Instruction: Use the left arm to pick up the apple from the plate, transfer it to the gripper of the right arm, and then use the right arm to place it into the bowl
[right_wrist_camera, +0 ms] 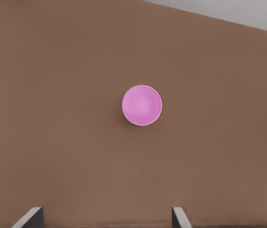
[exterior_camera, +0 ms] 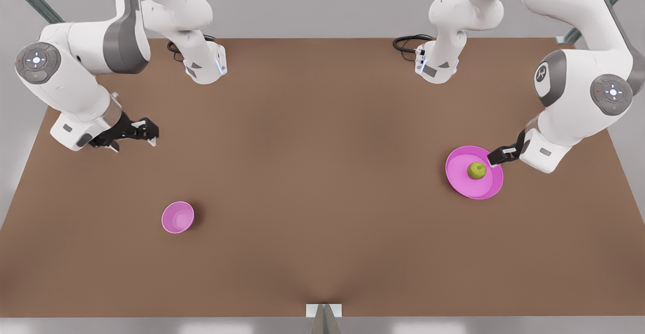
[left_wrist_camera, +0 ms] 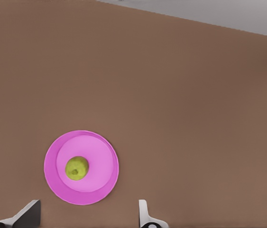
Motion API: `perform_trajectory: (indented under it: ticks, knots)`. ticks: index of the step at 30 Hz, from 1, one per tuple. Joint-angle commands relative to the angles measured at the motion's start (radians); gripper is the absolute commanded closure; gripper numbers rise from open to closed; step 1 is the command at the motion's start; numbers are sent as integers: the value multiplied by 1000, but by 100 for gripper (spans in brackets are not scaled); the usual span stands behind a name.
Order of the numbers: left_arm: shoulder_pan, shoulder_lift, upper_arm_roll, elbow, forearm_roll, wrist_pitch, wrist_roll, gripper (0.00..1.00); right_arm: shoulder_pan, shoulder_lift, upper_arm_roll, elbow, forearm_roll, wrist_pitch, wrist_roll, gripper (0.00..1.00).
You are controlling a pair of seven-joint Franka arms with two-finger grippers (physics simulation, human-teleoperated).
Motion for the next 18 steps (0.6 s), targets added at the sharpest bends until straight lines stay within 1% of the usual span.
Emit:
perform_trajectory:
  ticks: [1,2,3,4,6,8,11,12,14,18]
  knots:
    - [0,-1,0,-1,3,17,333,0,-49,-19,-4,-30,4,24,155,0]
    - [5,7,1,-13,3,19,333,0,-54,-24,-4,-39,4,28,147,0]
    - [21,2,26,-108,3,91,290,0,-55,-22,-4,-33,2,22,145,0]
    - [28,-2,46,-204,-2,172,253,0,-55,-19,-4,-27,2,22,145,0]
    - [63,-8,81,-428,-17,427,250,0,-55,-16,-5,-22,2,22,142,0]
    - [64,-10,120,-574,-46,579,250,0,-55,1,-5,1,2,21,141,0]
    - [66,-1,143,-729,-48,769,250,0,-55,1,-5,4,2,21,126,0]
    - [66,5,163,-746,-48,784,259,0,-55,1,-5,4,2,21,124,0]
    - [61,15,163,-814,-48,856,262,0,-57,2,-5,4,2,21,118,0]
    - [61,50,164,-843,-48,884,262,0,-58,2,-7,4,2,21,118,0]
